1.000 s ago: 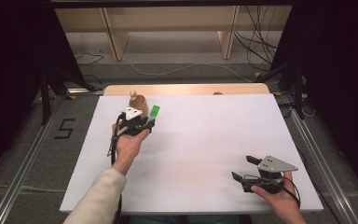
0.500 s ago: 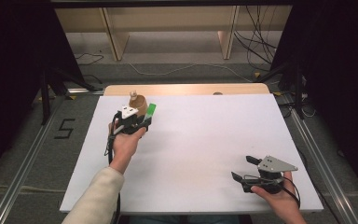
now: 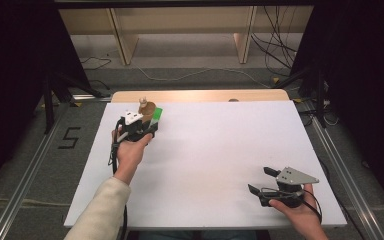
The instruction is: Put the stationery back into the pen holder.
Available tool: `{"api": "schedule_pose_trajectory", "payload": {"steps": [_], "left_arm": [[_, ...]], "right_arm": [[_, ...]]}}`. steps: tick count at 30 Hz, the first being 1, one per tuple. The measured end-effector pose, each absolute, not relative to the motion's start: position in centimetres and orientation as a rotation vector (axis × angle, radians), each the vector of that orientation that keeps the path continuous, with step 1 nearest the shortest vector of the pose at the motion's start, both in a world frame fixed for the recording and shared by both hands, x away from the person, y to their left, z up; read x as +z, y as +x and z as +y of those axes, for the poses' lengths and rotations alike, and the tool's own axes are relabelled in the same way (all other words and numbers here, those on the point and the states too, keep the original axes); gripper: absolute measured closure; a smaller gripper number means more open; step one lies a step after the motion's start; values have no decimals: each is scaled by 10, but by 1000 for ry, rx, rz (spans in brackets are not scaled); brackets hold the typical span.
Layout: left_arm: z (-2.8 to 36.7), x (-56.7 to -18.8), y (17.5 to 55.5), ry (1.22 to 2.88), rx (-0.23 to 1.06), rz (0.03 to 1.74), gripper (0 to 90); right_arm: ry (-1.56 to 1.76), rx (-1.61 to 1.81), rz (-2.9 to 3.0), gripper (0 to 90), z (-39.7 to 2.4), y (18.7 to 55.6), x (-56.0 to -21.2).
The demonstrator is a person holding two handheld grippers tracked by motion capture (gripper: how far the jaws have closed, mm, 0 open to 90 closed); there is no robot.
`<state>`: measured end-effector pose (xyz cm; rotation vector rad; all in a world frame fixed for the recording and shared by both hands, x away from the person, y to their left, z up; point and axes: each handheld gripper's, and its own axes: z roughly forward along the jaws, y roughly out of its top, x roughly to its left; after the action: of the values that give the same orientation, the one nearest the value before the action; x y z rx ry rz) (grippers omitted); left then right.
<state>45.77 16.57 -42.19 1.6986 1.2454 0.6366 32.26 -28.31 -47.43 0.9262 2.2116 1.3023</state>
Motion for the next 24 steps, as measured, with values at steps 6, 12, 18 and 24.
{"api": "schedule_pose_trajectory", "payload": {"steps": [6,12,18,24], "left_arm": [[168,-421,459,1679,639,1255,667],[171,-418,460,1675,646,1256,667],[173,-417,464,1656,649,1264,667],[176,-414,467,1635,656,1271,667]], "right_arm": [[927,1303,2212,174,-283,323,-474],[932,1301,2213,174,-283,322,-474],[933,1298,2212,175,-283,323,-474],[939,1296,2212,175,-283,322,-475]]}}
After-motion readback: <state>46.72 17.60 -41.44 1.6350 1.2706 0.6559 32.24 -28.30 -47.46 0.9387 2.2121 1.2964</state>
